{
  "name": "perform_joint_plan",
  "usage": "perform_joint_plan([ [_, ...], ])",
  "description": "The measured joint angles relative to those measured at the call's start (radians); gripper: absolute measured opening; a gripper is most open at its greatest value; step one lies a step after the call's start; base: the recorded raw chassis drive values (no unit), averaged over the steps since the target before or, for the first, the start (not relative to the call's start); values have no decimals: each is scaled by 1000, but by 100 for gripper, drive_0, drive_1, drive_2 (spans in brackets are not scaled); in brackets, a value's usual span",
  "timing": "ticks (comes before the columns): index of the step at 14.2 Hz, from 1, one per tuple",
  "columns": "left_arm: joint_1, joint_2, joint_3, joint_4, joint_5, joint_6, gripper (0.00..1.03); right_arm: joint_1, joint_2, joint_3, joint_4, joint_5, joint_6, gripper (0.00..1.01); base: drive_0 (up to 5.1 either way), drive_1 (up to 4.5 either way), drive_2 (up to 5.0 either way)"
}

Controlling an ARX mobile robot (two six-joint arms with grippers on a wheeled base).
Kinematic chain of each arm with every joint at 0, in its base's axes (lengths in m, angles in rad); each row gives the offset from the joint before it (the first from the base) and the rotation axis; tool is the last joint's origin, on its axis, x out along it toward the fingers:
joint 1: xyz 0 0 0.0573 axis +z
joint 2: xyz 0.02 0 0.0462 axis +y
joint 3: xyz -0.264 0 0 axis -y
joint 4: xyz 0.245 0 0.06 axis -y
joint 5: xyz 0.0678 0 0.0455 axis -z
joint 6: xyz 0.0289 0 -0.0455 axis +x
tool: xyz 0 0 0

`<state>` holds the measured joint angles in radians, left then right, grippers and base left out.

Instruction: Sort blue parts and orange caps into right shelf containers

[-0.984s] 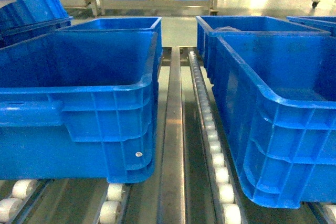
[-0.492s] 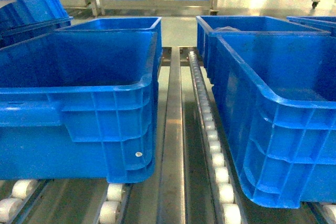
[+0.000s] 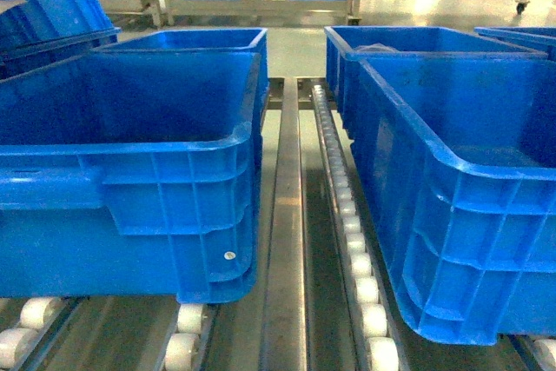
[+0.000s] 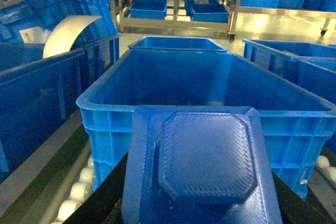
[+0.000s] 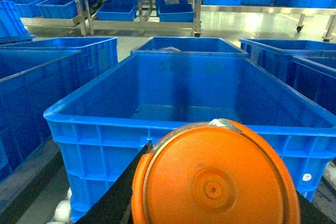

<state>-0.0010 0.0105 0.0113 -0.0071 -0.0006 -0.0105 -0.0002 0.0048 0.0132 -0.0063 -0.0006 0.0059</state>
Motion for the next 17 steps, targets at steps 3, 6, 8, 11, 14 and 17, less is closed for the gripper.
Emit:
perform_joint_plan([
  [3, 0, 0, 0, 0, 0, 0, 41, 0, 0, 0, 0, 0, 0, 43, 0, 0, 0],
  [6, 0, 0, 0, 0, 0, 0, 41, 0, 0, 0, 0, 0, 0, 43, 0, 0, 0],
  [8, 0, 0, 0, 0, 0, 0, 41, 0, 0, 0, 0, 0, 0, 43, 0, 0, 0],
  [11, 0, 0, 0, 0, 0, 0, 41, 0, 0, 0, 0, 0, 0, 43, 0, 0, 0],
  [14, -45, -3, -3, 140, -118, -8, 41, 56, -5, -6, 168, 134, -28, 43, 0, 0, 0],
  [17, -30, 130, -1, 352, -193, -10, 41, 56, 45, 0, 271, 171, -36, 43, 0, 0, 0],
])
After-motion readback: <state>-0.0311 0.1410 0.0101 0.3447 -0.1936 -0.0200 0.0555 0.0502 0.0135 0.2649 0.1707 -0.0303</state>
